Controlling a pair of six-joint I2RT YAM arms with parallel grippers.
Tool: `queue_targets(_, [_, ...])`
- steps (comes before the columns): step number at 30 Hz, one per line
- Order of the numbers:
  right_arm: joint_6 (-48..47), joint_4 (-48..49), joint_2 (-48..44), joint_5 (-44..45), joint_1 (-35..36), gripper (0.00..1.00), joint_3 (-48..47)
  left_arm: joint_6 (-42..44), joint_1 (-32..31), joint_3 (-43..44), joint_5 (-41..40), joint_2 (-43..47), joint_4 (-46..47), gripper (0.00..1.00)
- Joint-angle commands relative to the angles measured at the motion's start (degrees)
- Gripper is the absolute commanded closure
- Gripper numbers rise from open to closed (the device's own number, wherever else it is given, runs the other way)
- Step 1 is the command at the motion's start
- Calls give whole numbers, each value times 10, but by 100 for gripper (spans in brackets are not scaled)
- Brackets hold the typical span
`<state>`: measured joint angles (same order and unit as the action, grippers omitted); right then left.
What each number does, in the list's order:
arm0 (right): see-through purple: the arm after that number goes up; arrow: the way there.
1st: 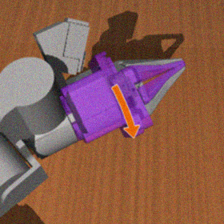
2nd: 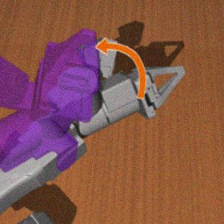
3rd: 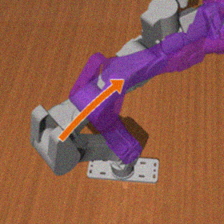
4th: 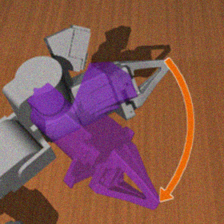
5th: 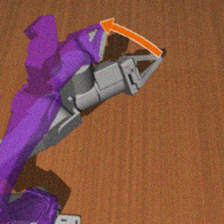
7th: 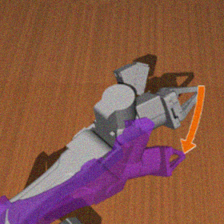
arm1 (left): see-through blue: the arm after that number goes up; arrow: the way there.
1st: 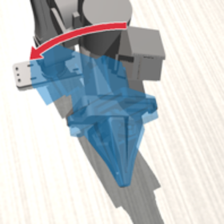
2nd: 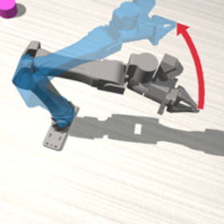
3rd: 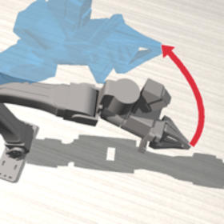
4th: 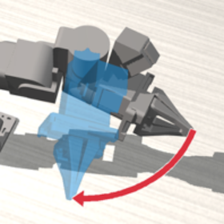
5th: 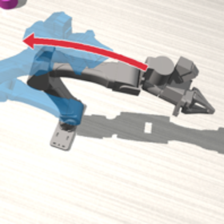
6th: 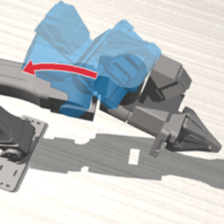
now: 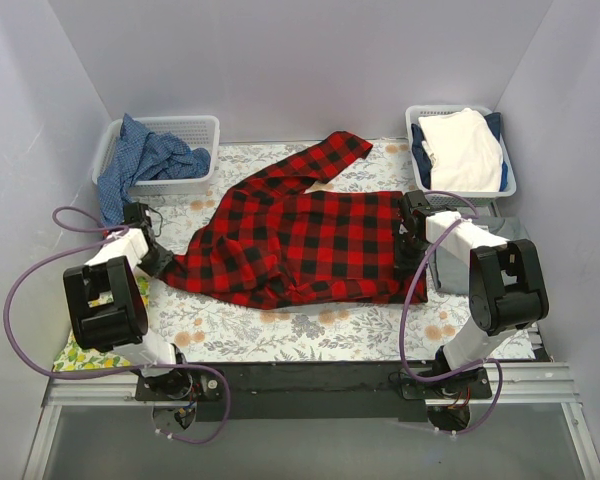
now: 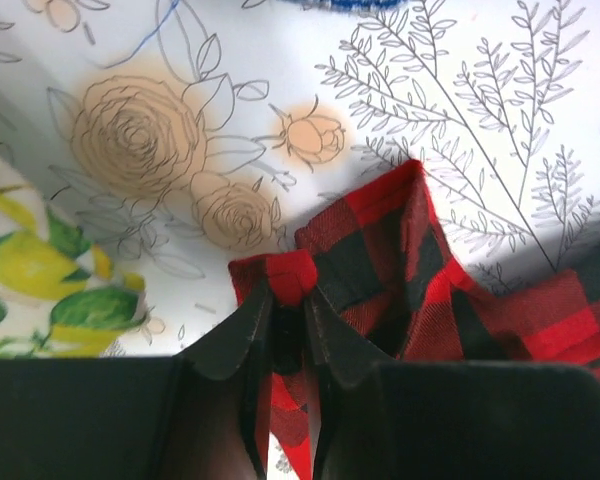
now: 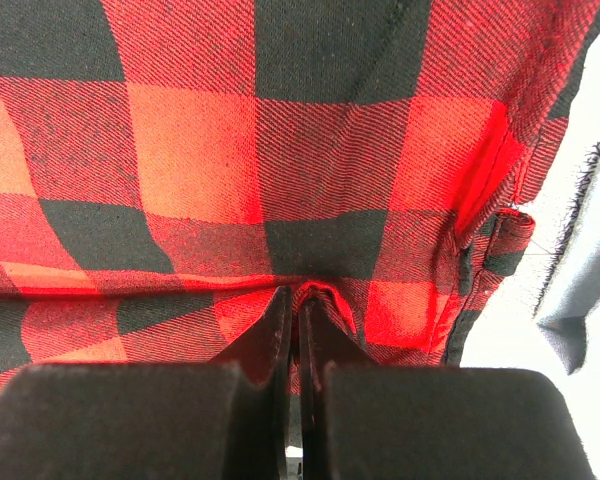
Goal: Fold and stack the long sleeve shirts
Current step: Fold the shirt
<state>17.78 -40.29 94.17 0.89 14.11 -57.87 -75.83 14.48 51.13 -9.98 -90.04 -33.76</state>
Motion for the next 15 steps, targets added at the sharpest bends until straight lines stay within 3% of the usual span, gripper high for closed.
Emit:
queue_targets(1, [-3, 7, -1, -6, -1, 99, -20, 9, -1, 47, 11, 78, -45, 100])
queue_targets(6, [-5, 7, -11, -2, -1, 99, -16, 45, -1, 157, 118, 186, -34, 100])
queue_targets(11, [-4, 7, -20, -1, -1, 99, -15, 21, -16, 201, 283, 173, 7, 100])
queue_targets(15, [-3, 9, -28, 4, -1, 99, -14, 31, -101, 263, 274, 137, 47, 100])
